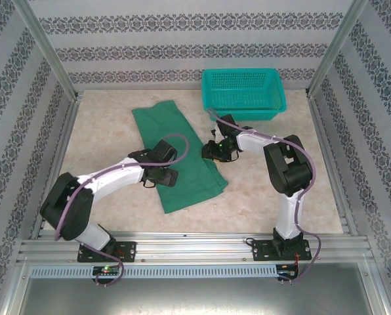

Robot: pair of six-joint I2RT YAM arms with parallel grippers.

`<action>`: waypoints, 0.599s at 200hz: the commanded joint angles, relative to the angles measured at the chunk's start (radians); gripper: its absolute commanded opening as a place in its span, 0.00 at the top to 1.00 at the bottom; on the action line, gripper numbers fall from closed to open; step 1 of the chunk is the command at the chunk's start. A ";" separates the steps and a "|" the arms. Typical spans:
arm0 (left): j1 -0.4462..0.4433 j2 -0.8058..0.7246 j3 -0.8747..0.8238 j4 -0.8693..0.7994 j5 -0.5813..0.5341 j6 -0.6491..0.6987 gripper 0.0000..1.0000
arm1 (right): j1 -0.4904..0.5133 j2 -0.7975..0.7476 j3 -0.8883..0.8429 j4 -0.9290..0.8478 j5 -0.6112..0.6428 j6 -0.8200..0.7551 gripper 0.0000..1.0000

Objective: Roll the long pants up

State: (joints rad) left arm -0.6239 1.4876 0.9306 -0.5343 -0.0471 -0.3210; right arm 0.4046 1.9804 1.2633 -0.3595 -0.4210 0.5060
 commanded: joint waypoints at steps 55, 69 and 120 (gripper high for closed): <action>-0.339 -0.078 -0.038 0.004 -0.128 0.178 0.17 | -0.054 -0.180 -0.145 -0.044 0.113 0.049 0.36; -0.402 -0.022 -0.022 -0.028 -0.207 0.211 0.18 | -0.067 -0.210 -0.165 -0.037 0.101 0.055 0.35; -0.478 0.140 0.054 -0.116 -0.287 0.259 0.19 | -0.097 -0.262 -0.214 -0.013 0.077 0.072 0.36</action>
State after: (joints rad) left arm -1.0878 1.5597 0.9154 -0.5560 -0.2306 -0.1108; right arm 0.3183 1.7561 1.0809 -0.3870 -0.3302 0.5552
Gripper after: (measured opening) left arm 0.813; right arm 0.638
